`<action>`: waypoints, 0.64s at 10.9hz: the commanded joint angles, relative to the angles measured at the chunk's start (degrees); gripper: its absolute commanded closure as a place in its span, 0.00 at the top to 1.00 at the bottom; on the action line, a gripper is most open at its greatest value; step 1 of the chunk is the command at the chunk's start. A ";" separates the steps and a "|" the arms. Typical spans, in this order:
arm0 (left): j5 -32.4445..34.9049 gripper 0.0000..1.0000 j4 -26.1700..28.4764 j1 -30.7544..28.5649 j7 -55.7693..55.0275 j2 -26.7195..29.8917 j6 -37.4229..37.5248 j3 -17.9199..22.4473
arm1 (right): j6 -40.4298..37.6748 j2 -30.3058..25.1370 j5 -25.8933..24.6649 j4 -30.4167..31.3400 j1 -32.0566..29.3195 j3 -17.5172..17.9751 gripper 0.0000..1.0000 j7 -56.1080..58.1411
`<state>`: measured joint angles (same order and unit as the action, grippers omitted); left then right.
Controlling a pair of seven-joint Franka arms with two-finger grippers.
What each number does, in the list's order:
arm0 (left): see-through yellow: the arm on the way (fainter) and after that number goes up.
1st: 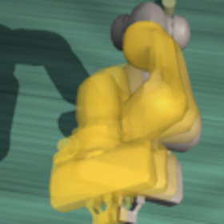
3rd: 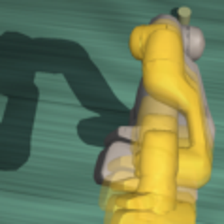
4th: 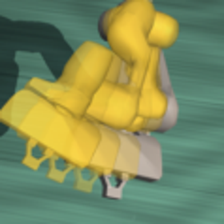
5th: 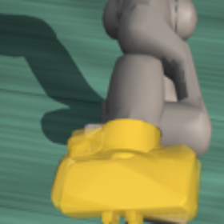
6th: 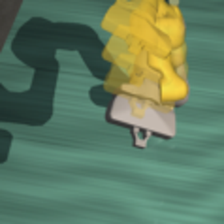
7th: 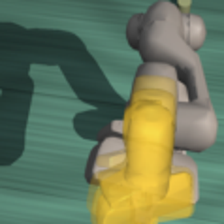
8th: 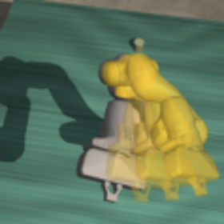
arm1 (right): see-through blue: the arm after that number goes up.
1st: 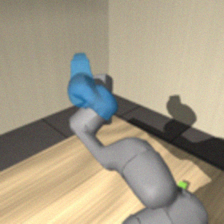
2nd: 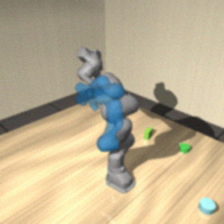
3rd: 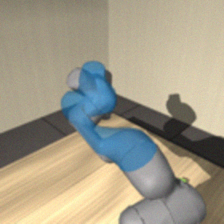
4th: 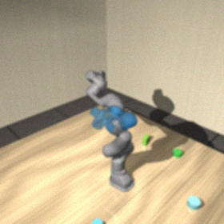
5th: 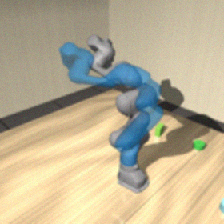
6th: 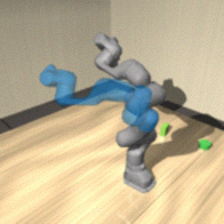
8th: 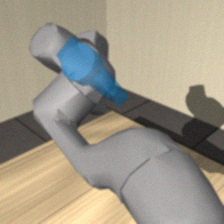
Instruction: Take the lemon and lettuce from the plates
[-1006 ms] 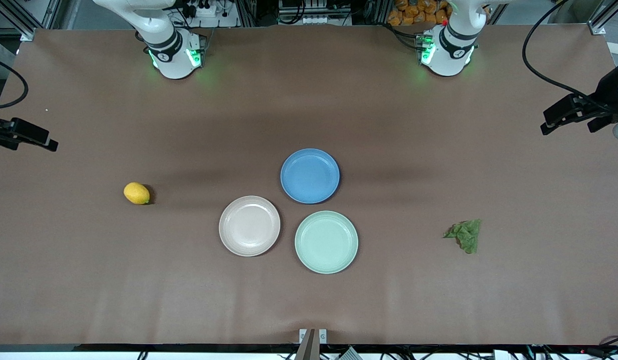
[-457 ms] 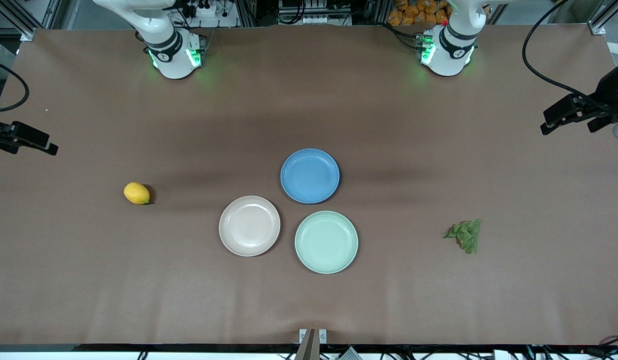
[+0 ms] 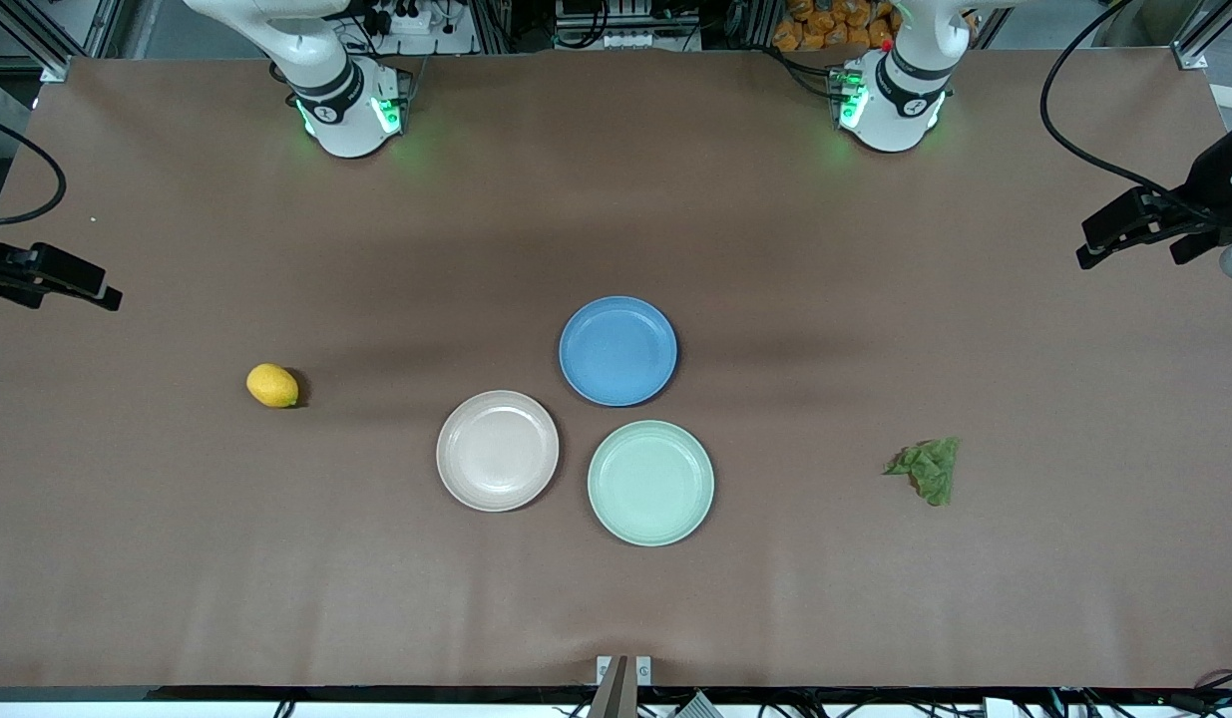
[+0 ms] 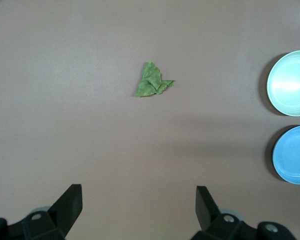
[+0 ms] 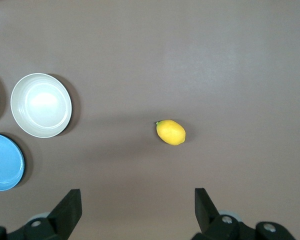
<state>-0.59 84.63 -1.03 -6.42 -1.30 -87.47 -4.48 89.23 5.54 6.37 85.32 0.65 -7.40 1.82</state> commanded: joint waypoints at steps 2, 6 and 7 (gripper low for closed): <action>-0.64 1.00 0.18 -0.29 0.36 0.42 0.73 -0.27 | -0.19 -0.36 -0.74 0.46 1.81 -1.91 1.00 0.20; -0.64 1.00 0.18 -0.29 0.27 0.42 0.73 -0.18 | -0.28 -0.36 -3.56 0.29 1.99 -1.56 1.00 1.16; -0.64 1.00 0.18 -0.29 0.27 0.42 0.73 -0.18 | -0.28 -0.36 -3.56 0.29 1.99 -1.56 1.00 1.34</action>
<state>-0.59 84.64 -1.03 -6.42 -1.35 -87.47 -4.51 89.17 5.58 4.25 85.32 1.87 -8.61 2.51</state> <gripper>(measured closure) 0.000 0.000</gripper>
